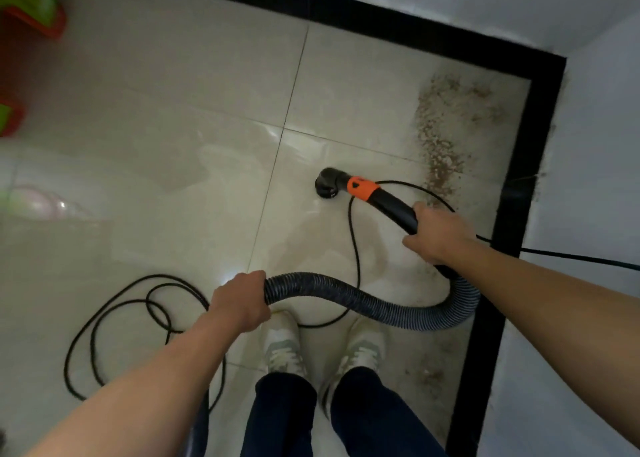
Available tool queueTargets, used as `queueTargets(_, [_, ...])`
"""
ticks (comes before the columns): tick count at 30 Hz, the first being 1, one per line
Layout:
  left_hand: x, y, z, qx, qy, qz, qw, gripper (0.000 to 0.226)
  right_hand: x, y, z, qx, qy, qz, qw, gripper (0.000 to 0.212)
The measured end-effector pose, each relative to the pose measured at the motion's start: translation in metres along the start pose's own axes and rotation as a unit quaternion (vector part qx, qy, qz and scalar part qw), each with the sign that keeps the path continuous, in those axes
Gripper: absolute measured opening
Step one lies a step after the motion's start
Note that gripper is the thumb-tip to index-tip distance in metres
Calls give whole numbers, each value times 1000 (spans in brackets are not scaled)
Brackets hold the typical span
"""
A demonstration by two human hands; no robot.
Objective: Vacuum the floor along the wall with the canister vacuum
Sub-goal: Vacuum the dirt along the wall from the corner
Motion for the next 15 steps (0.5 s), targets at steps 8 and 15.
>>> queueTargets(8, [14, 17, -19, 64, 24, -1, 998, 23, 46, -29, -49, 35, -14, -83, 996, 35])
queueTargets(15, [35, 65, 1, 89, 41, 5, 995, 29, 121, 23, 10, -35, -303, -13, 952, 14])
Point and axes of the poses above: each hand's wrist, its own y-axis away from the middle knuckle, its own x-axis out of the back of the hand, z = x × y, the point moved 3 cm from there along -y, towards the middle knuckle, and after that the axes turned 6 degrees about -y, right-handed, at the moved point
